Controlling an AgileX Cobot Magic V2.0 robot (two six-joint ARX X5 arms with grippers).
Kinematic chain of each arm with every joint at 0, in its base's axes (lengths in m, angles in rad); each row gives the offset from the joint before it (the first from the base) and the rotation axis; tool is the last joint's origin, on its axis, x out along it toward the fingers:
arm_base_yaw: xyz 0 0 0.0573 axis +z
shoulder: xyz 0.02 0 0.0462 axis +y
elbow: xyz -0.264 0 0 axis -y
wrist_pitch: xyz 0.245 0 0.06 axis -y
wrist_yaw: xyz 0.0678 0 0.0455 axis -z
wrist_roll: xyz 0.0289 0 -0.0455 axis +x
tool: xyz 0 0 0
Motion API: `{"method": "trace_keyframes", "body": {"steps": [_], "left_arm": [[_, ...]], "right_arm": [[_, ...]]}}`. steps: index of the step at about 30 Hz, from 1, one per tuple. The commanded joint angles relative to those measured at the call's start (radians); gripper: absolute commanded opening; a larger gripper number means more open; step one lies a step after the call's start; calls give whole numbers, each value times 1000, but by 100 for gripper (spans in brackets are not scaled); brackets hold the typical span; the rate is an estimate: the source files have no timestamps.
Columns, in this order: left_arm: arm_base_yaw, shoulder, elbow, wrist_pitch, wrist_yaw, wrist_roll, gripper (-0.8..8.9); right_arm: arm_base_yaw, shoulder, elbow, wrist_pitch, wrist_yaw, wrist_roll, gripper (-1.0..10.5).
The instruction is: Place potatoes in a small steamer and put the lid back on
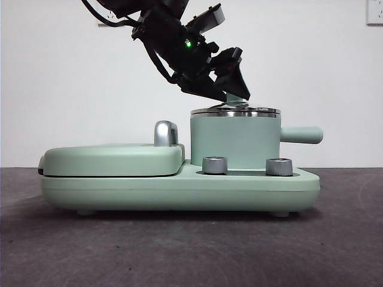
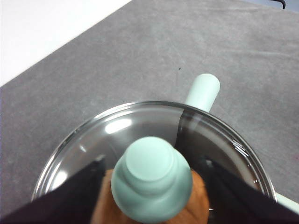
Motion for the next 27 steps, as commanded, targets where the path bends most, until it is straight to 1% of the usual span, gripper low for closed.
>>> {"method": "trace_keyframes", "body": {"steps": [1, 4, 6, 10, 12, 16, 20, 22, 27], "left_arm": [[-8, 4, 23, 5, -1, 13, 411], [0, -37, 23, -14, -1, 11, 404], [8, -71, 23, -39, 9, -12, 401], [65, -159, 23, -104, 119, -156, 398], [94, -194, 21, -136, 141, -188, 397], [165, -275, 17, -241, 150, -187, 397], [231, -351, 8, -344, 194, -177, 397], [259, -397, -18, -356, 209, -175, 397], [311, -531, -126, -370, 209, -175, 396]], "right_arm": [[6, 5, 7, 10, 4, 11, 101], [6, 5, 7, 10, 4, 11, 101], [6, 5, 7, 10, 4, 11, 101], [6, 5, 7, 10, 4, 11, 102], [6, 5, 7, 10, 4, 13, 102], [6, 5, 7, 10, 3, 14, 102], [6, 5, 7, 10, -3, 15, 103], [6, 5, 7, 10, -3, 14, 103], [6, 5, 7, 9, -4, 15, 103]]}}
